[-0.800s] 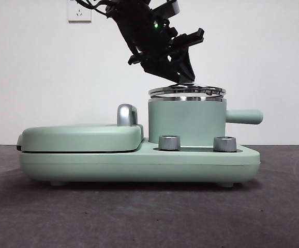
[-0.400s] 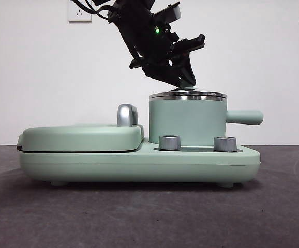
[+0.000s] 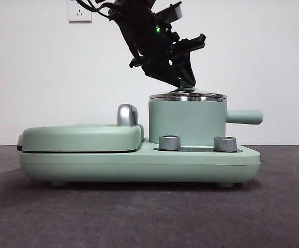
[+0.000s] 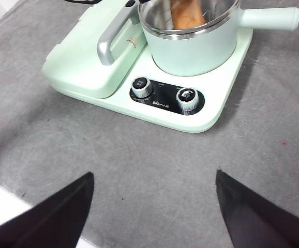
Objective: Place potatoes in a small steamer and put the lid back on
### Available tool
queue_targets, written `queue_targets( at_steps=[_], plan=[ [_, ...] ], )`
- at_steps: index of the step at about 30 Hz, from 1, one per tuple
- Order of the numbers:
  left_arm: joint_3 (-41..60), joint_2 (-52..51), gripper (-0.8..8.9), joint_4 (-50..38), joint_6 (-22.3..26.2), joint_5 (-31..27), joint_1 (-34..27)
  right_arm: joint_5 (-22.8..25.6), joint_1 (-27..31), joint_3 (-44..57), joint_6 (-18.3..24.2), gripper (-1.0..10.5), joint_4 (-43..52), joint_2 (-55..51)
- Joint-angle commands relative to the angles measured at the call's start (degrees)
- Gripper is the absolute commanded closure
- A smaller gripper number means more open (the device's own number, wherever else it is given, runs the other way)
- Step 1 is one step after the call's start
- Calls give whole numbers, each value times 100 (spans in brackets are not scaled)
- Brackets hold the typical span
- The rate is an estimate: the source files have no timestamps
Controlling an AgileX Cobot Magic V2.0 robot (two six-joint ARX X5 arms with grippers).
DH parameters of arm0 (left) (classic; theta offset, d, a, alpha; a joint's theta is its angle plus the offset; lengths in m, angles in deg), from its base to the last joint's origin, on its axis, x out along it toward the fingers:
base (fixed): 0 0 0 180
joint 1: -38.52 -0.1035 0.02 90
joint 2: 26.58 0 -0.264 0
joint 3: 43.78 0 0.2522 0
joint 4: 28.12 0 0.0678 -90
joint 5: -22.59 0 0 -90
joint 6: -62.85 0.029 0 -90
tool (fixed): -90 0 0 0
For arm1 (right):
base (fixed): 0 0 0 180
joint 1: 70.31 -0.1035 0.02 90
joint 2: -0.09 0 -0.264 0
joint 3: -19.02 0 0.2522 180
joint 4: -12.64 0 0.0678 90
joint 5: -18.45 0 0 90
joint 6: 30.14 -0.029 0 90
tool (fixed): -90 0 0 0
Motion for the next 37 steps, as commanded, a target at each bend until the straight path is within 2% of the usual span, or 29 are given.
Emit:
queue_targets(
  at_steps=[1, 2, 6, 12, 16, 23, 33, 37],
  plan=[
    [-79, 234, 783, 229, 197, 15, 120, 28, -39, -26, 44, 583, 68, 11],
    [-79, 234, 775, 251, 223, 15, 131, 28, -39, -26, 44, 583, 68, 11],
    [-79, 234, 617, 258, 254, 15, 144, 26, -39, -26, 44, 583, 68, 11],
    [-83, 120, 436, 262, 243, 11, 142, 26, -39, -26, 39, 583, 68, 11],
    [-83, -144, 340, 275, 245, -129, 142, 28, -39, -26, 39, 583, 66, 11],
    [-83, -1010, 337, 785, 177, -203, 131, 28, -39, -26, 39, 583, 66, 11],
    [-79, -2575, 346, 3595, -138, -83, 144, 17, -39, -26, 39, 583, 72, 11],
    [66, -3051, 346, 4363, -164, -83, 142, -17, -39, -26, 39, 583, 199, 11]
  ],
)
